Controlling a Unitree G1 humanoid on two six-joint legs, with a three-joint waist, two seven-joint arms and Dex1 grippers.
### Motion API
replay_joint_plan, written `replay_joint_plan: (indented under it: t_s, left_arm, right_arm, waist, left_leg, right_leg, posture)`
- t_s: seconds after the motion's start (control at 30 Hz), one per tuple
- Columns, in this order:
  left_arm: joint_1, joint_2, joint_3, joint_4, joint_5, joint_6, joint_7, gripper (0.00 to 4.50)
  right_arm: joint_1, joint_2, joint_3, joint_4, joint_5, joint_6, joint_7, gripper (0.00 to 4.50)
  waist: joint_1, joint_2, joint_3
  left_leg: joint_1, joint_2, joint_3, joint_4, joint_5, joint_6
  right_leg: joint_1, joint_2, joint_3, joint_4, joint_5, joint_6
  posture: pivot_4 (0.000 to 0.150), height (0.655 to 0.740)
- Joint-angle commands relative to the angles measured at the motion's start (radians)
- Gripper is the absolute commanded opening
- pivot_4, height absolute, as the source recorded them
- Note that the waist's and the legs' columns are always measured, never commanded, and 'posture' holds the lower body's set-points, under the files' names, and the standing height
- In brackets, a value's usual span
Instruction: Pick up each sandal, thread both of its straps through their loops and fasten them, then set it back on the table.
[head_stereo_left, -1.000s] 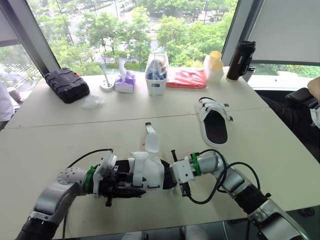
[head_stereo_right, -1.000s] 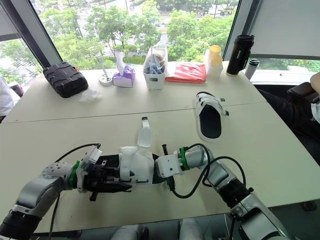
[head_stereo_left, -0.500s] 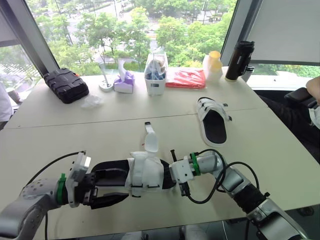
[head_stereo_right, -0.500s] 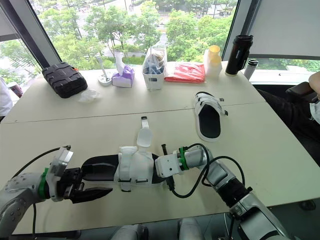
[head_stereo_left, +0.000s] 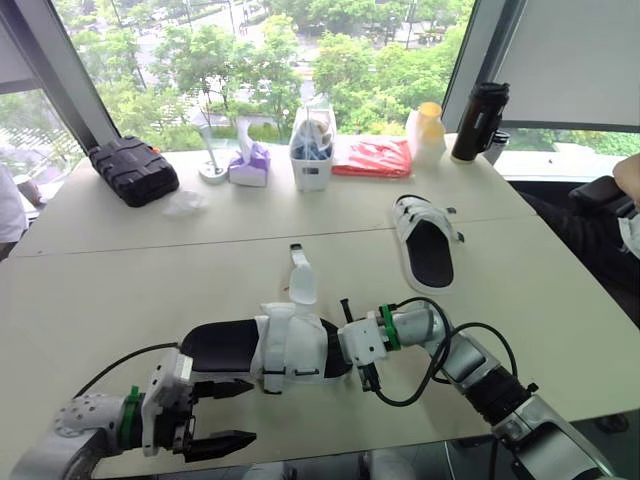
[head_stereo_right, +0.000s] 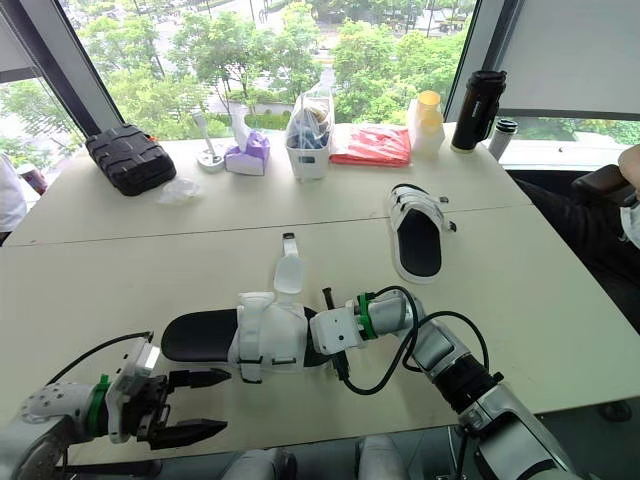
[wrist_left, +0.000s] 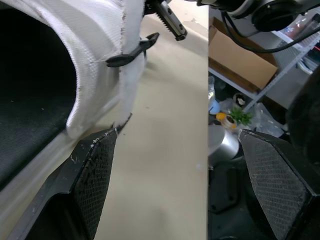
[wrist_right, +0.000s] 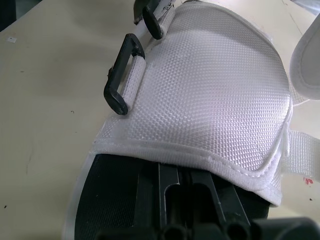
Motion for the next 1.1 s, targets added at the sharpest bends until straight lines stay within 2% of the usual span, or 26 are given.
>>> replay_joint_plan:
  t_s: [0.03,0.43,0.53,0.67,0.73,0.83,1.1]
  left_arm:
    - [-0.018,-0.011,-0.022,0.023,0.023,-0.033,-0.002,4.03]
    - [-0.146,-0.114,-0.153,0.105,0.082,-0.064,0.025,4.03]
    - [-0.162,-0.126,-0.157,0.112,0.086,-0.068,0.033,3.24]
    - [-0.16,-0.125,-0.162,0.101,0.086,-0.054,0.039,1.3]
    - [-0.151,-0.122,-0.164,0.091,0.082,-0.047,0.037,0.14]
    - [-0.123,-0.101,-0.17,0.059,0.068,-0.012,0.027,0.06]
    - [0.051,0.066,-0.203,-0.095,0.034,0.097,-0.046,0.06]
  right_arm:
    - [0.013,-0.009,0.024,0.06,-0.061,0.033,0.002,0.0]
    - [0.014,-0.013,0.022,0.056,-0.064,0.033,0.001,0.0]
    - [0.016,-0.014,0.021,0.054,-0.065,0.034,0.0,0.0]
    - [0.02,-0.017,0.021,0.05,-0.065,0.034,-0.001,0.0]
    - [0.021,-0.018,0.021,0.048,-0.064,0.034,-0.001,0.0]
    - [0.021,-0.018,0.022,0.048,-0.064,0.035,0.001,0.0]
    - [0.019,-0.018,0.024,0.049,-0.062,0.033,0.008,0.0]
  waist:
    - [0.0,0.0,0.0]
    - [0.002,0.0,0.0]
    - [0.003,0.0,0.0]
    - [0.002,0.001,0.0]
    - [0.004,0.001,0.0]
    - [0.003,0.001,0.0]
    - [0.001,0.001,0.001]
  left_leg:
    - [0.0,0.0,0.0,0.0,0.0,0.0]
    - [0.0,0.0,0.0,0.0,0.0,0.0]
    - [0.0,0.0,-0.001,0.0,0.0,0.0]
    - [0.0,0.0,-0.001,0.0,0.0,0.0]
    - [0.0,0.0,-0.001,0.0,0.0,0.0]
    - [0.0,0.0,-0.002,0.0,0.0,0.0]
    - [-0.001,-0.001,-0.002,-0.001,0.0,0.0]
  right_leg:
    - [0.0,0.0,0.0,0.0,0.0,0.0]
    - [0.0,0.0,-0.001,0.0,0.002,-0.002]
    - [0.001,0.0,-0.001,0.0,0.0,0.0]
    - [0.0,0.0,-0.001,0.0,0.0,0.0]
    - [0.0,0.0,-0.001,0.0,0.001,-0.002]
    - [0.001,0.0,-0.001,0.0,0.0,0.0]
    - [0.0,-0.001,-0.001,0.0,-0.001,0.001]
  posture:
    - [0.15,0.74]
    - [0.15,0.74]
    - [0.15,0.74]
    - [0.15,0.74]
    - [0.15,0.74]
    - [0.15,0.74]
    - [0.15,0.74]
